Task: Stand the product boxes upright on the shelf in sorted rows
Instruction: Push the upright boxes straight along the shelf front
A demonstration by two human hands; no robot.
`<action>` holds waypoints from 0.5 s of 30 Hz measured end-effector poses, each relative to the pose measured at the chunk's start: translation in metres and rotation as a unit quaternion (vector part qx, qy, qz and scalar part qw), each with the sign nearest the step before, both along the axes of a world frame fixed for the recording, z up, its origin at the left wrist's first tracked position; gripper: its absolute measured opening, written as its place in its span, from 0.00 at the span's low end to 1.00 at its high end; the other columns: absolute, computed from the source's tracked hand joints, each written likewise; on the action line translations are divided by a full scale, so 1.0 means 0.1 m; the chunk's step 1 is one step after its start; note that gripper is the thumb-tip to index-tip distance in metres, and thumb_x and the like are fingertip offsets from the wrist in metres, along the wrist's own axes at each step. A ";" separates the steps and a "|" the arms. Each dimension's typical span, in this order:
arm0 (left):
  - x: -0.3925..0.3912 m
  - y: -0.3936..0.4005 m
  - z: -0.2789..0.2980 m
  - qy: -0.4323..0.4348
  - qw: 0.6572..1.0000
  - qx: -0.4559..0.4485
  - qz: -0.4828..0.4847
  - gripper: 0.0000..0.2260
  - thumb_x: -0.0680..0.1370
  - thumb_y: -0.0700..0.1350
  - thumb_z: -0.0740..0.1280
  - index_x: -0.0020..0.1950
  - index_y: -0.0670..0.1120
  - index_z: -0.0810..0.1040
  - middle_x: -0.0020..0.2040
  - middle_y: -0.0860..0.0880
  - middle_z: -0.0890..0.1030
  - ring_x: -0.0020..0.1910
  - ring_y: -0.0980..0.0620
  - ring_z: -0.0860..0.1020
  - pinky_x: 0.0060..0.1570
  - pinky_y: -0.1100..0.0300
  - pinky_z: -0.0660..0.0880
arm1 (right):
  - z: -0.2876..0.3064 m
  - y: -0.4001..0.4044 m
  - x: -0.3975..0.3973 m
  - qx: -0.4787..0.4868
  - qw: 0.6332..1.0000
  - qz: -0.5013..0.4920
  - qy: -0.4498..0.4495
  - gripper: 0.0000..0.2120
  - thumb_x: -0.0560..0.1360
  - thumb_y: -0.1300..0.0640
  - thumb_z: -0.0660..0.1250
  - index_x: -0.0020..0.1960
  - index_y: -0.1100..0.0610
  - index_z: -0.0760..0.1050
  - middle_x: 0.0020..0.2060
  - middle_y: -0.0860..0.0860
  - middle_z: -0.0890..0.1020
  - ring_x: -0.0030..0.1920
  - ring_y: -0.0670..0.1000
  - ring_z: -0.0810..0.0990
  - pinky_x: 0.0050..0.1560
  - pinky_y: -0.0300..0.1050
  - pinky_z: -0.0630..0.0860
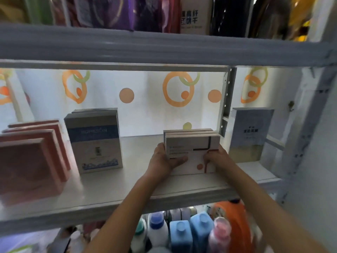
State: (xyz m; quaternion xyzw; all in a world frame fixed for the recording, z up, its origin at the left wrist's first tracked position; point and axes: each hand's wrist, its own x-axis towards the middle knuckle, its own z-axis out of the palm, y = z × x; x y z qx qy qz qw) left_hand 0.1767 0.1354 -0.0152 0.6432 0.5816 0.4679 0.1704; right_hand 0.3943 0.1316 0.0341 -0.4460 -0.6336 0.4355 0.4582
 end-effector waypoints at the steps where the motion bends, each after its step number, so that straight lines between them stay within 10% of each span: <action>1: 0.05 -0.05 0.00 0.002 1.000 0.001 0.003 0.37 0.58 0.74 0.72 0.60 0.57 0.73 0.53 0.57 0.79 0.50 0.58 0.80 0.46 0.57 0.82 | 0.01 -0.06 0.04 -0.003 1.000 -0.007 -0.002 0.15 0.61 0.69 0.64 0.46 0.58 0.79 0.43 0.59 0.83 0.48 0.56 0.82 0.48 0.52 0.81; 15: 0.39 -0.60 0.07 -0.110 0.994 0.015 0.012 0.39 0.65 0.59 0.78 0.69 0.53 0.61 0.64 0.51 0.74 0.58 0.51 0.76 0.56 0.54 0.79 | -0.03 -0.36 0.19 -0.025 0.999 -0.036 0.011 0.20 0.63 0.66 0.68 0.55 0.60 0.76 0.48 0.58 0.84 0.52 0.59 0.83 0.54 0.59 0.81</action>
